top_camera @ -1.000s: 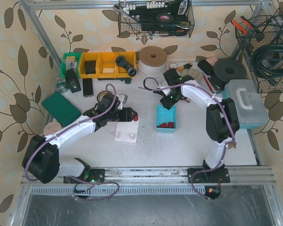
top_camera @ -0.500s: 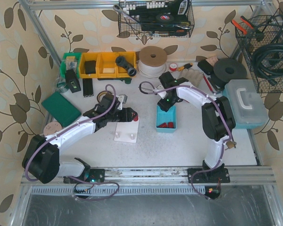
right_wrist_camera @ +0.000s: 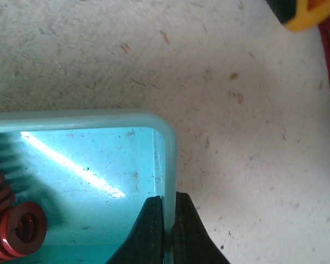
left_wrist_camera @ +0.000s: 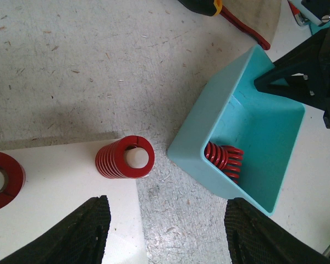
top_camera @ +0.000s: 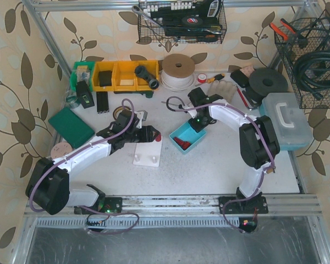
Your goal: Install the large spring
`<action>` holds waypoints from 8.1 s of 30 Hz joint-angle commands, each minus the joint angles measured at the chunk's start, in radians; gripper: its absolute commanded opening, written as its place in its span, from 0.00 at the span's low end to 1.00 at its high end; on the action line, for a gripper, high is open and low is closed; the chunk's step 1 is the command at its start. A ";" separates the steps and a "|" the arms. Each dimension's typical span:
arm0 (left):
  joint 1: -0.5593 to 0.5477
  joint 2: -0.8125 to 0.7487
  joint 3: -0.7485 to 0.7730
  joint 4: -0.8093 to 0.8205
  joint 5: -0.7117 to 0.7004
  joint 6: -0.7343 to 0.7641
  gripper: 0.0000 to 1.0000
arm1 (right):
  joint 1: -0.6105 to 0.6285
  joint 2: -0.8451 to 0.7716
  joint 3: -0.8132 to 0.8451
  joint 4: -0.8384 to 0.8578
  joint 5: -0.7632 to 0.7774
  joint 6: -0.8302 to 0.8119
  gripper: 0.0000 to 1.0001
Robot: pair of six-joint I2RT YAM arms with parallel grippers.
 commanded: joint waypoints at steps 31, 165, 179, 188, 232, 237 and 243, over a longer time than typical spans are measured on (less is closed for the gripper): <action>0.008 0.020 0.031 0.002 0.013 -0.009 0.67 | -0.023 -0.258 -0.207 -0.100 0.204 0.500 0.46; -0.239 0.311 0.535 0.178 0.097 -0.132 0.56 | -0.081 -0.773 -0.620 0.956 -0.400 1.951 0.00; -0.244 0.318 0.566 0.124 0.068 -0.104 0.27 | -0.073 -0.796 -0.641 0.947 -0.364 1.956 0.00; -0.244 0.309 0.596 0.031 0.046 -0.079 0.00 | -0.073 -0.801 -0.631 0.930 -0.362 1.917 0.00; -0.078 0.195 0.585 -1.304 -0.154 0.174 0.00 | 0.108 -0.624 -0.404 0.331 -0.132 1.006 0.85; -0.054 0.228 0.567 -1.245 -0.166 0.195 0.00 | 0.107 -0.633 -0.420 0.333 -0.127 1.011 0.85; -0.031 0.295 0.562 -1.209 -0.141 0.227 0.00 | 0.108 -0.647 -0.416 0.315 -0.113 1.005 0.84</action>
